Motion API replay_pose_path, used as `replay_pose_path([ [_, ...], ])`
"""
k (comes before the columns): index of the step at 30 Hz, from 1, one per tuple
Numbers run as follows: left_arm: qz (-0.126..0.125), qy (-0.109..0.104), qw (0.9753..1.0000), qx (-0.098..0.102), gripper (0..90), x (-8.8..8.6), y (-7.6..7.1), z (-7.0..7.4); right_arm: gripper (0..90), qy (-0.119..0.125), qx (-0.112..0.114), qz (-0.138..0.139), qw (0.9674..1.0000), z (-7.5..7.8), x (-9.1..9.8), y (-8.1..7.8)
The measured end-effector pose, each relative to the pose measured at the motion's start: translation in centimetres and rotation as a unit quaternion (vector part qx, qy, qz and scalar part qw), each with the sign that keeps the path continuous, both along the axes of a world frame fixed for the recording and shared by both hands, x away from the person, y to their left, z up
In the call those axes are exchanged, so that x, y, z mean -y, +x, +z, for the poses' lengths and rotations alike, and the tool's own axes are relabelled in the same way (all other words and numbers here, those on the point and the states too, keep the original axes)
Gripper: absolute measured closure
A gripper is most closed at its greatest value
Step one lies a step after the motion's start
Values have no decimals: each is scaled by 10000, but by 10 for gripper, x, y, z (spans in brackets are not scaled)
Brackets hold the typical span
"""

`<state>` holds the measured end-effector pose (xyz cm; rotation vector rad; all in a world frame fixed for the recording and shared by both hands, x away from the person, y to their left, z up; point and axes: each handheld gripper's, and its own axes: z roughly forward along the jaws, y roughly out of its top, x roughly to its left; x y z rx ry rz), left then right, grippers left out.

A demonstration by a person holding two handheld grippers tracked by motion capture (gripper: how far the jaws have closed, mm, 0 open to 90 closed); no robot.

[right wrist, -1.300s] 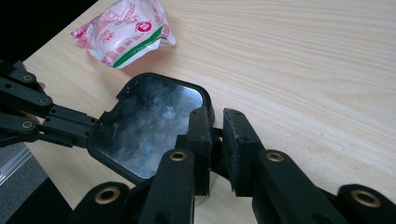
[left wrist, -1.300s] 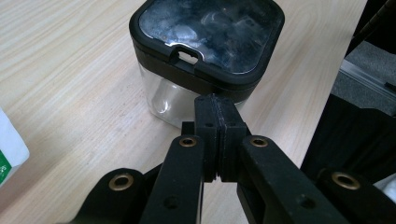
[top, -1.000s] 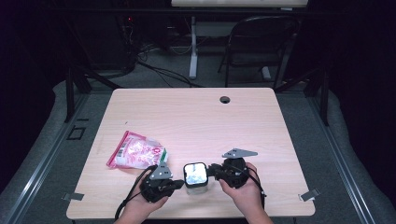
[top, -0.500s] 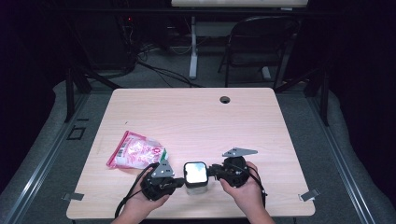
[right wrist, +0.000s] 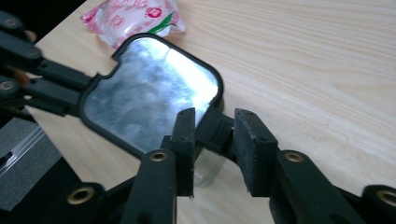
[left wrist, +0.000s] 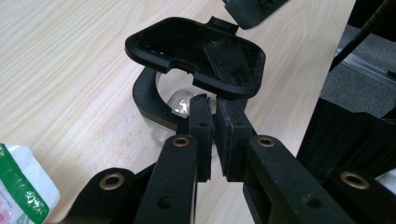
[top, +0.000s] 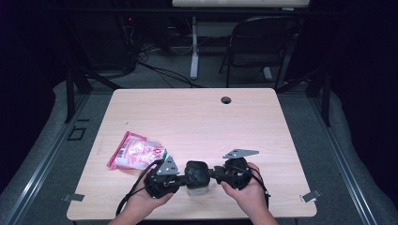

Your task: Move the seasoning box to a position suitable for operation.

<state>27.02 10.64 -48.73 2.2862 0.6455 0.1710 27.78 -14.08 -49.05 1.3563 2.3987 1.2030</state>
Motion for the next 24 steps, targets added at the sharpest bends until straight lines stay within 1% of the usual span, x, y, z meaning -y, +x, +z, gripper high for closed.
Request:
replay_pose_path([
  [1, 0, 0, 10000, 0, 843, 0, 0, 0, 678, 0, 0, 0, 10000, 0, 0, 0],
  [2, -9, 20, 10000, 6, 839, 2, 1, 2, 644, -72, -4, 178, 9998, 4, -2, -4],
  [4, 10, 22, 10000, 14, 833, 2, 0, 4, 633, -63, 7, 202, 9998, 5, -3, -6],
  [5, -3, 37, 10000, 32, 832, 4, 1, 6, 613, -106, 9, 296, 9995, 7, -5, -10],
  [7, -7, 33, 10000, 24, 829, 5, 1, 7, 606, -112, -1, 329, 9994, 8, -6, -12],
  [9, -24, 46, 10000, 31, 819, 7, 2, 9, 584, -135, -18, 439, 9989, 10, -7, -18],
  [10, -24, 46, 10000, 31, 814, 7, 2, 9, 584, -135, -18, 439, 9989, 10, -7, -18],
  [11, -25, 52, 10000, 24, 811, 8, 3, 11, 571, -165, -4, 534, 9984, 11, -8, -21],
  [12, -34, 68, 10000, 25, 807, 9, 4, 13, 567, -159, 10, 560, 9983, 11, -10, -22],
  [13, -25, 69, 10000, 35, 804, 10, 4, 13, 563, -202, 29, 582, 9981, 11, -10, -23],
  [15, -48, 71, 10000, 35, 797, 13, 4, 15, 553, -244, 36, 577, 9980, 11, -12, -25],
  [16, -57, 105, 9999, 54, 795, 14, 5, 16, 549, -233, 46, 551, 9982, 11, -13, -25],
  [18, -45, 78, 10000, 31, 787, 15, 5, 17, 546, -228, 64, 556, 9982, 11, -14, -25],
  [19, -71, 102, 9999, 49, 784, 16, 6, 19, 538, -312, 106, 542, 9980, 11, -16, -25],
  [20, -70, 97, 9999, 60, 781, 17, 6, 20, 535, -350, 94, 558, 9978, 12, -16, -25],
  [22, -60, 101, 9999, 63, 774, 18, 7, 21, 531, -331, 138, 546, 9979, 11, -18, -25],
  [24, -62, 103, 9999, 64, 767, 21, 8, 23, 523, -424, 177, 518, 9976, 10, -21, -24],
])
